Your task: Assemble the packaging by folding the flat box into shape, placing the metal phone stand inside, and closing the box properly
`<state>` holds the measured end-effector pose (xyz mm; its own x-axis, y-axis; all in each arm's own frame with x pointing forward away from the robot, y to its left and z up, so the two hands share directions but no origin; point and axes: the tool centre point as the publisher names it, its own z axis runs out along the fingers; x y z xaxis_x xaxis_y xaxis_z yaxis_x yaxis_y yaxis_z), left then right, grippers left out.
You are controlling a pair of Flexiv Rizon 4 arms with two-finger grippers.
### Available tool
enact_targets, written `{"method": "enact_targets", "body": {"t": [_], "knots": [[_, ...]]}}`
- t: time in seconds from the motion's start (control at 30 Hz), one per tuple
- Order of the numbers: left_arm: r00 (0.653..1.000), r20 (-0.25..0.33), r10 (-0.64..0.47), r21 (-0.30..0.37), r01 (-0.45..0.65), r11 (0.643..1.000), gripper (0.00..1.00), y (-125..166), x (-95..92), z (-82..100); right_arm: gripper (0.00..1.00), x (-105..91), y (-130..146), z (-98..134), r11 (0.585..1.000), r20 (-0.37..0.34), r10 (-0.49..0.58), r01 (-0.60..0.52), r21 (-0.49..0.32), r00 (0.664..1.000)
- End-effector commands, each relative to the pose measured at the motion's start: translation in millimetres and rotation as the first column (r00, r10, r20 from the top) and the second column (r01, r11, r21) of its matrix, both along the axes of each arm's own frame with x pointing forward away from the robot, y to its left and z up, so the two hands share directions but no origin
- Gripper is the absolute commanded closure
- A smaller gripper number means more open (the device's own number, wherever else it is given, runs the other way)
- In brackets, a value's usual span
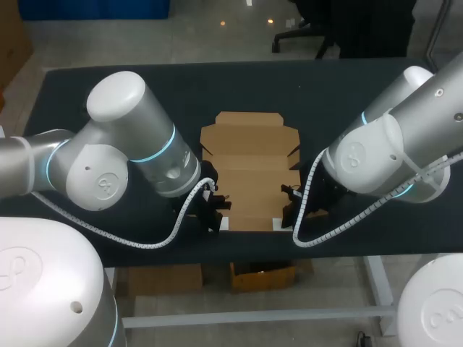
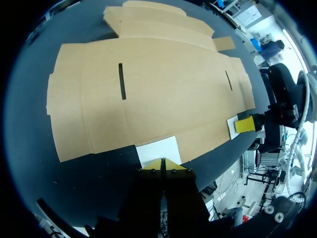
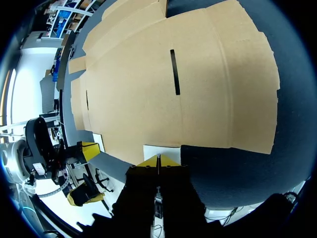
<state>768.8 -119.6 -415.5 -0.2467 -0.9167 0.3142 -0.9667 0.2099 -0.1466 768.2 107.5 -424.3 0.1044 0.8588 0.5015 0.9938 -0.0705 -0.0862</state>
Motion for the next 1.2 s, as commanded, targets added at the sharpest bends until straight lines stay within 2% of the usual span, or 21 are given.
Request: {"method": "enact_targets", "body": {"t": [0.03,0.2,0.4,0.9,1.2], "knots": [[1.000,0.007,0.008,0.007,-0.008,1.000,1.00,1.8,-2.8,-5.7,1.00,3.5,-1.6,-8.1,1.000,-0.018,0.005,-0.005,0.004,1.000],[1.000,0.009,0.022,0.017,-0.022,1.000,1.00,3.1,-3.0,-7.1,1.00,3.4,-2.8,-10.7,1.000,-0.027,0.002,-0.002,0.005,1.000],[0.999,0.022,0.034,0.027,-0.035,0.999,1.00,5.1,-4.6,-2.5,1.00,2.6,-7.5,-1.8,1.000,-0.007,-0.009,0.009,0.011,1.000],[0.991,0.108,0.081,0.070,-0.089,0.994,1.00,27.6,-9.0,41.8,1.00,1.1,-38.0,37.1,0.997,0.078,-0.052,0.047,0.063,0.996],[0.987,0.122,0.104,0.084,-0.114,0.990,1.00,44.9,-8.2,53.2,1.00,-0.5,-62.5,49.0,0.993,0.095,-0.087,0.079,0.089,0.992]]}}
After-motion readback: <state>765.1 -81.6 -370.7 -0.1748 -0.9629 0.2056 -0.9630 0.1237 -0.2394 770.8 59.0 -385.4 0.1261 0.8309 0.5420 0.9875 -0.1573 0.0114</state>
